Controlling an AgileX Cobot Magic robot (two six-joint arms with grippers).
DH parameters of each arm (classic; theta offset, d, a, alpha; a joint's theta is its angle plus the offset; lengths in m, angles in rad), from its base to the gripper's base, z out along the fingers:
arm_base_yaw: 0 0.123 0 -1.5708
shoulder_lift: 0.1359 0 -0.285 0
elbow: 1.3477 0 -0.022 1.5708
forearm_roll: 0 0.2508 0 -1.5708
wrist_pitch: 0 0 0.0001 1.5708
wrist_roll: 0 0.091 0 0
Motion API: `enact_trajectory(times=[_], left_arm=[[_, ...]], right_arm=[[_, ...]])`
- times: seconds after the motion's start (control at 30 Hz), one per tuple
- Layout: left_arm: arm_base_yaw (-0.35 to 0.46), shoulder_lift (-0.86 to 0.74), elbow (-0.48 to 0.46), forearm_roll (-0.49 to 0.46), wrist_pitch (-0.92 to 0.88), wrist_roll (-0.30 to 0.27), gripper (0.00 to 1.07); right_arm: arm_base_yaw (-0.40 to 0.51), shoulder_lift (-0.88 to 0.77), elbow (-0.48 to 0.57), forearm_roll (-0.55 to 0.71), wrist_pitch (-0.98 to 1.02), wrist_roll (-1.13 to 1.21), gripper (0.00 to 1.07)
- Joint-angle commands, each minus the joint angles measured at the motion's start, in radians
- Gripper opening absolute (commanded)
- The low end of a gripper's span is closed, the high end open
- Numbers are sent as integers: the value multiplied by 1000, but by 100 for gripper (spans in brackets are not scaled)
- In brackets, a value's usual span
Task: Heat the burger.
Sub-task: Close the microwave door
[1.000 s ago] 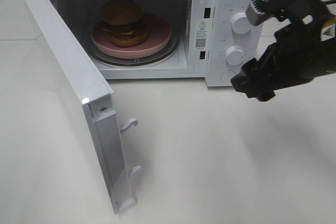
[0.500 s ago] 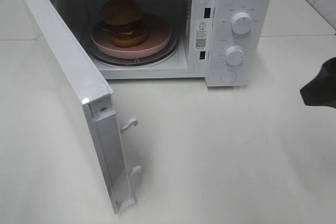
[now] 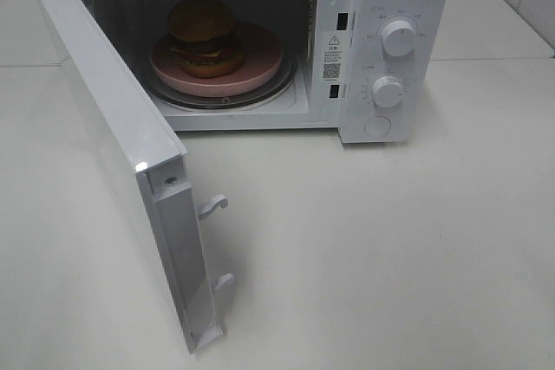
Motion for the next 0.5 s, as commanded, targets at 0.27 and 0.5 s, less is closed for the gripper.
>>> enact_trajectory(times=[0.27,0.5], left_arm=[[3,-12,2,-4,5,1,100],[3,-12,2,-4,5,1,100]], right_arm=[[-62,-225,86,-69,51,64,76],[-206,-387,144,-62,50,46,76]])
